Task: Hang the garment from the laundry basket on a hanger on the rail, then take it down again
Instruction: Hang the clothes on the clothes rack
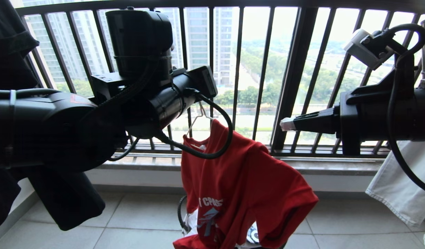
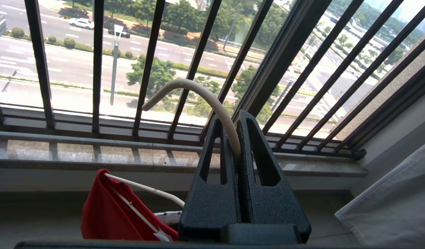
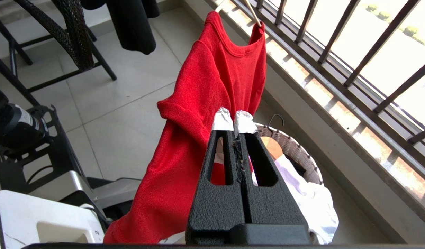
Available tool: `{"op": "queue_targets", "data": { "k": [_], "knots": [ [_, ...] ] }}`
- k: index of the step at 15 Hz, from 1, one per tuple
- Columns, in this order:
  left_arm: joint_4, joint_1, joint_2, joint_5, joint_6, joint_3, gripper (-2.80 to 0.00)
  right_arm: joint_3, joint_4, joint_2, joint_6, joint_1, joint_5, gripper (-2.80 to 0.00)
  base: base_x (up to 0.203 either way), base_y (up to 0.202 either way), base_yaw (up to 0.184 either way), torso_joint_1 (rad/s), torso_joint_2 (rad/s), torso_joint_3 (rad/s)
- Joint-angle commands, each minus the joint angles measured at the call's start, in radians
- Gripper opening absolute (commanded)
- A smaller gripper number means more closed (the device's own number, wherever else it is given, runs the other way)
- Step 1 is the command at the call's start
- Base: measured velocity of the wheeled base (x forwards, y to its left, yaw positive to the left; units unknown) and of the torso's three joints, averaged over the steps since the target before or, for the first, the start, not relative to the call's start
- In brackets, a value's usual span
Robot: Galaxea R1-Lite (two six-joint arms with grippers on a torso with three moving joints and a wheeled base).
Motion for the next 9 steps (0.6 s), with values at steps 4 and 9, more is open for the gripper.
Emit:
{"op": "queue_targets", "data": {
  "k": [4, 9],
  "knots": [
    [-0.001, -0.002, -0.051, -0.001, -0.004, 0.008, -2.80, -0.064, 0.006, 0.041, -0.004, 0.136, -0.055, 0.00, 0.000, 0.000, 0.000, 0.000, 0.00, 0.000],
    [-0.003, -0.001, -0.058, -0.001, -0.004, 0.008, -2.80, -0.193, 0.074, 0.098, -0.010, 0.225, -0.138, 0.00, 0.000, 0.000, 0.000, 0.000, 0.00, 0.000]
  ]
}}
